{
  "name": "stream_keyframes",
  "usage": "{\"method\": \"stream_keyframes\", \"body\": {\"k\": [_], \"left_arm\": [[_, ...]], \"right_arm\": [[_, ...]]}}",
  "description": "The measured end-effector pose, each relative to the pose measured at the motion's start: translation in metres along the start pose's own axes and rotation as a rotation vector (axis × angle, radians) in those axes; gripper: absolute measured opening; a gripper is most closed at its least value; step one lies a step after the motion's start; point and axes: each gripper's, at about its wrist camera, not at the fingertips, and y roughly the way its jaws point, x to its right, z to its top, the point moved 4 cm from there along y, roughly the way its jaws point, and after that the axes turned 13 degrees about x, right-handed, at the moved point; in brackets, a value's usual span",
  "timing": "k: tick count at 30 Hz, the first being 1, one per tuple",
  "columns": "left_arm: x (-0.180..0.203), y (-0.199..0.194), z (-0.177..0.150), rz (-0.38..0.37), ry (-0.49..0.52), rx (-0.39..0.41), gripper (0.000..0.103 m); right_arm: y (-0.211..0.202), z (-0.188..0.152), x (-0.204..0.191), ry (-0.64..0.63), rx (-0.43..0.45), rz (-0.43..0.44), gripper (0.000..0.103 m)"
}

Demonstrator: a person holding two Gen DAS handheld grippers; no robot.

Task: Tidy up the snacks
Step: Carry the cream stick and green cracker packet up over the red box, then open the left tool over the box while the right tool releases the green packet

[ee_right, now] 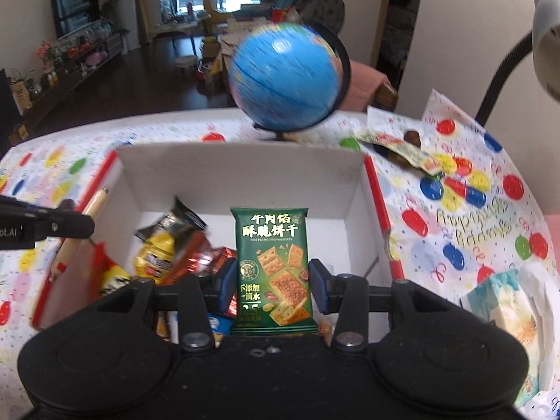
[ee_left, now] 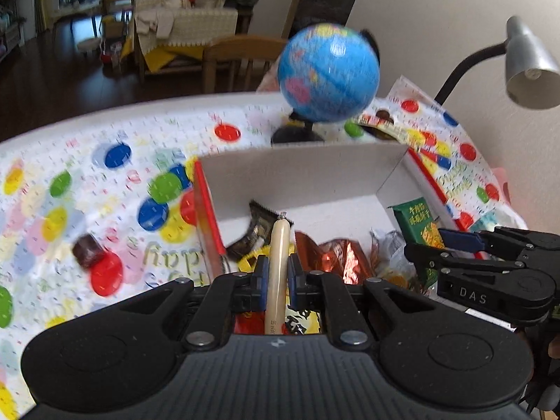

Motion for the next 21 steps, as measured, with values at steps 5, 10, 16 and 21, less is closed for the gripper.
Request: {"method": "stream_keyframes", "body": {"k": [5, 10, 16, 21], "left_arm": [[0.009, 0.014, -0.015, -0.015, 0.026, -0.041, 0.01], [0.015, 0.014, -0.028, -0.035, 0.027, -0.067, 0.01], [0.022, 0.01, -0.04, -0.058, 0.024, -0.086, 0.011], [0.031, 0.0, -0.05, -0.087, 0.026, -0.101, 0.011]], "right_arm": [[0.01, -0.016, 0.01, 0.01, -0.042, -0.01, 0.042], [0.008, -0.029, 0.016, 0.013, -0.073, -0.012, 0.042], [0.003, -0.043, 0.022, -0.016, -0.101, -0.018, 0.042], [-0.006, -0.047, 0.026, -0.013, -0.098, -0.029, 0.042]]}}
